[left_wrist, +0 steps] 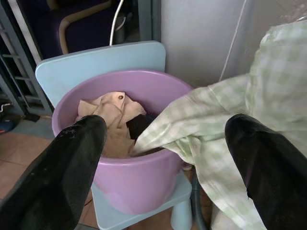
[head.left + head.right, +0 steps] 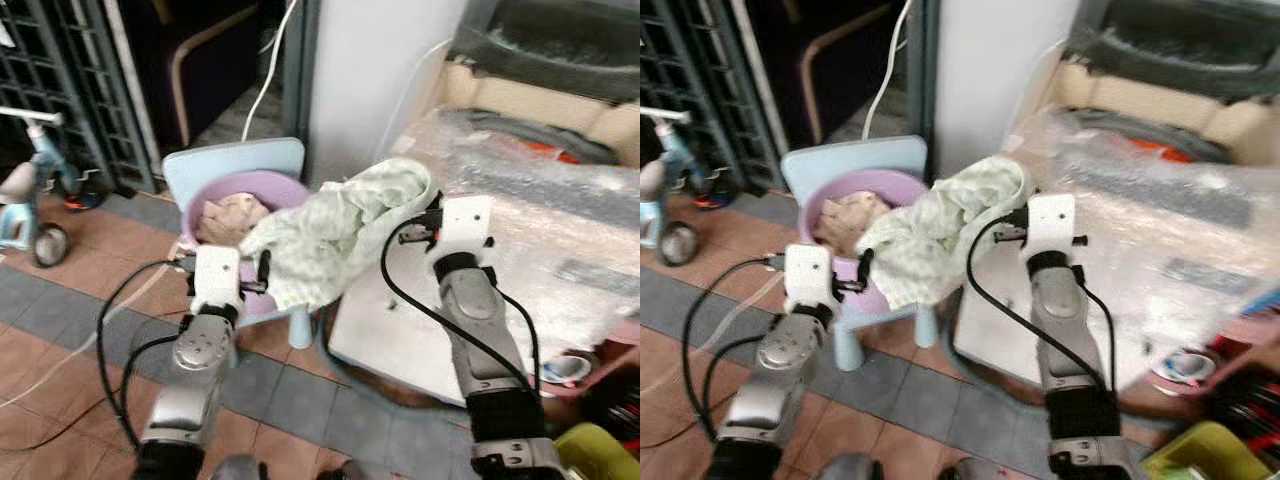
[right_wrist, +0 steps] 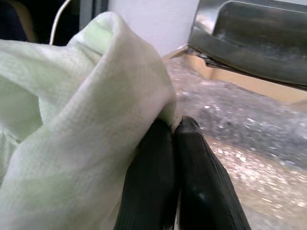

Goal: Clothes washing

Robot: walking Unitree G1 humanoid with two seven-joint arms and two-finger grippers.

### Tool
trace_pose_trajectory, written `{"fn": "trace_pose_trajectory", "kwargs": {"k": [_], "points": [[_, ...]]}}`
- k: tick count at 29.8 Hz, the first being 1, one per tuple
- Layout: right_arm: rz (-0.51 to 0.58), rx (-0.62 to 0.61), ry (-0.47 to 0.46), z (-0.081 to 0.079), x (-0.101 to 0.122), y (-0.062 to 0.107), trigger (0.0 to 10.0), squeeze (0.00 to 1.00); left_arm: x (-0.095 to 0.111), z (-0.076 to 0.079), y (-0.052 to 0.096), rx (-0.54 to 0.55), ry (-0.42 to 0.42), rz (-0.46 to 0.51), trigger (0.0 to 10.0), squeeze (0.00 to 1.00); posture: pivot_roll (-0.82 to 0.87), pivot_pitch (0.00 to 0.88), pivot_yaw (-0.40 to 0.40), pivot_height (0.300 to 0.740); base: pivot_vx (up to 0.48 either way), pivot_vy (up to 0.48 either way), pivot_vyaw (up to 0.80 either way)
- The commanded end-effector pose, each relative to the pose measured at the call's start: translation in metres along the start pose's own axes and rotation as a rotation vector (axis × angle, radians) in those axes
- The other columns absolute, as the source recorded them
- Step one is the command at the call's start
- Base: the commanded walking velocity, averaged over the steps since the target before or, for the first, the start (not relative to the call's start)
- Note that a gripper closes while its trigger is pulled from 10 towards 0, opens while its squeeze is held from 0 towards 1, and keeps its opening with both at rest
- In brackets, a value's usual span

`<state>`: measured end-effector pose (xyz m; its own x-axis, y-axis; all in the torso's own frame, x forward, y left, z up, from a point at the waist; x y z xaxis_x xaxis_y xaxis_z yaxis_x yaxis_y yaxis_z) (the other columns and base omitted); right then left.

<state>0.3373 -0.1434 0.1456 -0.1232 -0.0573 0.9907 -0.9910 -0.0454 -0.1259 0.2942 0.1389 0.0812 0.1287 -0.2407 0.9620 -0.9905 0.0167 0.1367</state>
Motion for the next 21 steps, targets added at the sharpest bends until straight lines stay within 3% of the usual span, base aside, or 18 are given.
{"fn": "trace_pose_trajectory", "kwargs": {"k": [1,6,11,14,17,21], "points": [[0.042,-0.056,0.006,0.014,0.012,-0.003,10.0,0.00,0.005,0.007,0.000,-0.022,0.020,0.013,10.0,0.00,-0.01,0.000,-0.028,0.740,0.000,-0.240,-0.80],[0.046,-0.120,0.020,0.028,0.011,0.001,10.0,0.00,0.004,0.008,-0.002,-0.024,0.017,0.010,10.0,0.00,-0.02,0.000,-0.017,0.740,0.000,-0.144,-0.80],[0.038,-0.099,0.020,0.028,0.009,0.001,10.0,0.00,0.006,0.005,-0.005,-0.012,0.026,0.013,10.0,0.00,-0.03,0.000,-0.003,0.740,0.000,0.000,-0.80],[0.056,0.030,0.064,0.017,0.014,-0.003,10.0,0.00,0.008,0.004,-0.006,-0.010,0.044,0.023,10.0,0.00,-0.03,0.000,0.003,0.740,0.000,0.000,0.00],[0.054,0.104,0.050,0.011,0.017,-0.009,10.0,0.00,0.007,0.001,-0.006,0.010,0.048,0.012,10.0,0.00,-0.02,0.000,0.000,0.740,0.000,0.000,0.00],[0.046,0.123,0.040,0.012,0.019,-0.013,10.0,0.00,0.004,-0.005,-0.005,0.048,0.051,-0.001,10.0,0.00,-0.02,0.000,-0.007,0.740,0.000,0.000,0.00]]}}
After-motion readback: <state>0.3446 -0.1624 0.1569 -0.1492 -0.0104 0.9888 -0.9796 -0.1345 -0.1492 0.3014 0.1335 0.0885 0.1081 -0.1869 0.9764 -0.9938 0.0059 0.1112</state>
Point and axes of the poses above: a point about 5 cm out from each wrist's last joint towards the gripper, its own y axis pointing back from the gripper into the wrist, its own x axis along the axis of the wrist's last joint, z = x × y, the point moved 2 cm from there along -y, pointing out of the wrist towards the gripper, and after that the axes turned 10 degrees about -y, right-handed, at the moved point
